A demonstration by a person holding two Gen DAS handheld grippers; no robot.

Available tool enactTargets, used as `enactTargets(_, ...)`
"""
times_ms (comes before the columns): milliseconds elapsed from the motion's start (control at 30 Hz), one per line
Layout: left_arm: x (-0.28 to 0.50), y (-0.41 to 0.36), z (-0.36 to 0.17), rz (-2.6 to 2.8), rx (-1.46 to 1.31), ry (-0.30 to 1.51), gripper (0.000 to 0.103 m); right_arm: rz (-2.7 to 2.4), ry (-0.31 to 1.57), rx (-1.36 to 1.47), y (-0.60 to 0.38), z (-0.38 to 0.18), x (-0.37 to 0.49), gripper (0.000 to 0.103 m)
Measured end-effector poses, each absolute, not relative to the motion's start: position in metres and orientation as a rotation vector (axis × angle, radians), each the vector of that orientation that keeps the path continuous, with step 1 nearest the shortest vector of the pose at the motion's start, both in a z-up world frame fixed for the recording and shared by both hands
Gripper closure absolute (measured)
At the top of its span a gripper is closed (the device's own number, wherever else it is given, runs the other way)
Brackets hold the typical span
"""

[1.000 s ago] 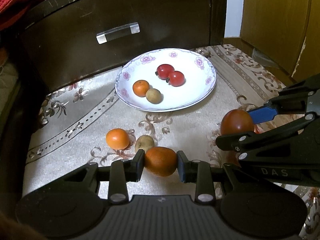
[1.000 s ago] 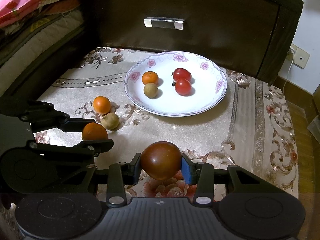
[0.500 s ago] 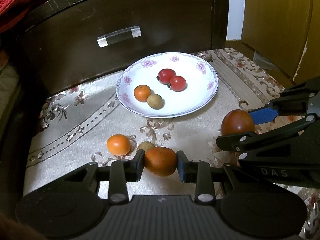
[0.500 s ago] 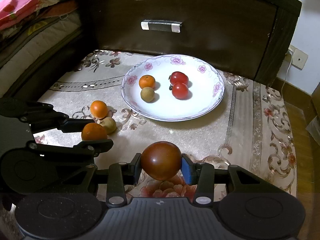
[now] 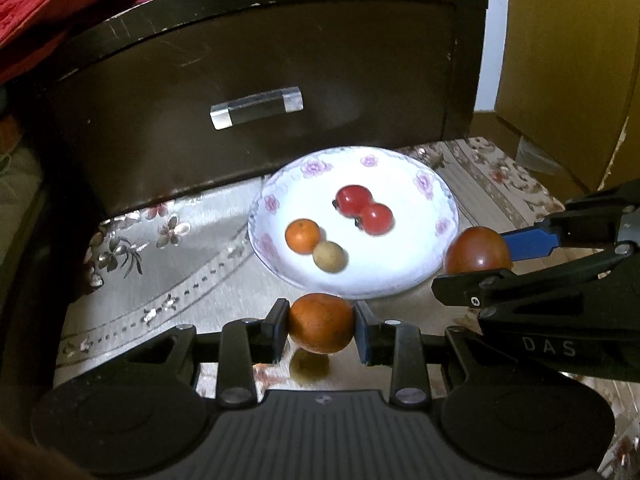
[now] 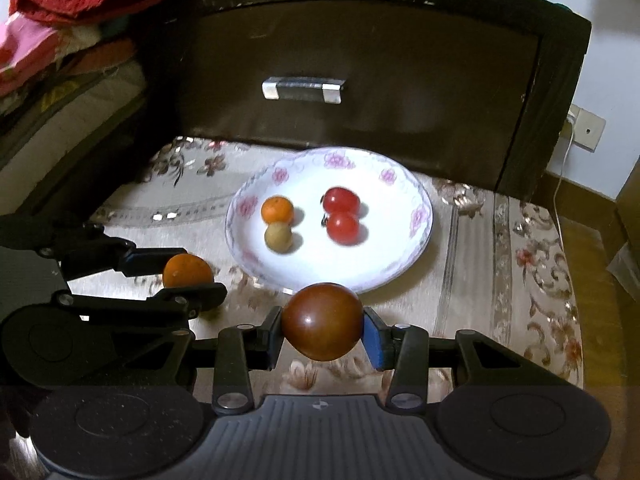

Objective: Organize fruits
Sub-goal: 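Carry the dark brown tomato and tangerine over the white plate with both tools, then lower both fruits into the plate and open both tools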

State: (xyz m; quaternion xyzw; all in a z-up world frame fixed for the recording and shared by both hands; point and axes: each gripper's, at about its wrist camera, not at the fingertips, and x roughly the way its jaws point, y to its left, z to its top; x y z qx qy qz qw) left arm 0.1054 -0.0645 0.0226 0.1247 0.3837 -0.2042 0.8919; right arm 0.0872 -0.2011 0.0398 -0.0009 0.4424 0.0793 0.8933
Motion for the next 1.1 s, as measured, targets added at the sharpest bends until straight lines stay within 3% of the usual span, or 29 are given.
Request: enactTargets(1100, 0.16, -0.083, -0.001, -0.414, 0.27, 0.784, 0.065, 0.161, 0.881, 0.025, -0.218, 0.012, 0.148, 0.064)
